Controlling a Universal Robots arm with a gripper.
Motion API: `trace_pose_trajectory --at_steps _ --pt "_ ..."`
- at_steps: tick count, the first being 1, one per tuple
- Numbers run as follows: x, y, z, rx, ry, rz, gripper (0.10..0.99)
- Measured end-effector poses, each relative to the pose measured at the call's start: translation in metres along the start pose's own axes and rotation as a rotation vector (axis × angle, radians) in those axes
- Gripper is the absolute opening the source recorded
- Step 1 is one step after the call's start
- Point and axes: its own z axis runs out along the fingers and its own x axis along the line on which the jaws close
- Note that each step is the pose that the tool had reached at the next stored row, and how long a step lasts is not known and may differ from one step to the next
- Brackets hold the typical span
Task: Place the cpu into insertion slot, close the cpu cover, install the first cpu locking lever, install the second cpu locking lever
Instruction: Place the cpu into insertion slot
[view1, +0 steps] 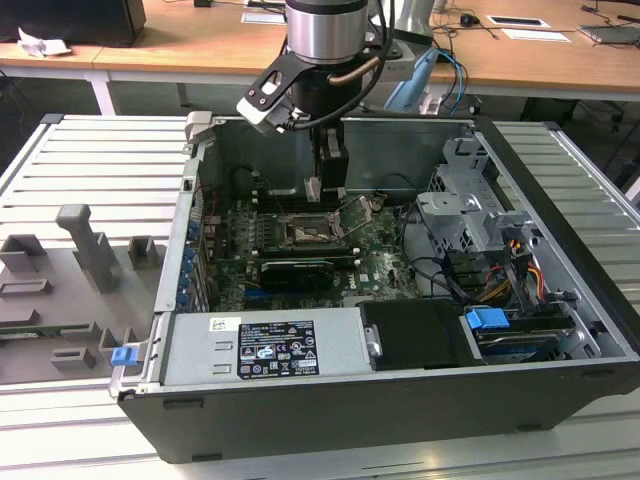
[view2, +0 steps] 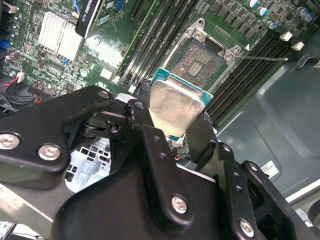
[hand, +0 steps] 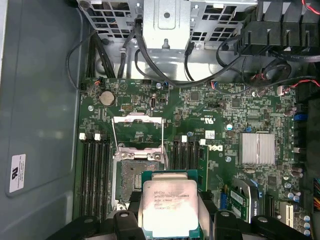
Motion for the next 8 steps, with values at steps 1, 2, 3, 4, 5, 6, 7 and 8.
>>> trace_pose_trajectory --at_steps 1,2,3,4,5,6,7,8 --pt "0.0000 0.0000 0.0003 0.000 0.0000 0.001 0.529" --pt "0.0000 -0.0001 0.0007 0.000 -0.0001 0.001 0.529" --pt "0.0000 -0.0001 0.0010 0.000 -0.0001 0.002 0.529" --pt "0.0000 -0.0001 0.0013 0.000 -0.0002 0.003 0.529" --pt "0.0000 -0.0001 0.0016 0.000 -0.0003 0.004 0.529" --pt "0.0000 -0.0002 0.0018 0.000 -0.0003 0.004 0.529" --pt "0.0000 -0.0002 0.0021 0.000 -0.0004 0.005 0.529" --pt "0.0000 -0.0002 0.0023 0.000 -0.0004 0.006 0.529"
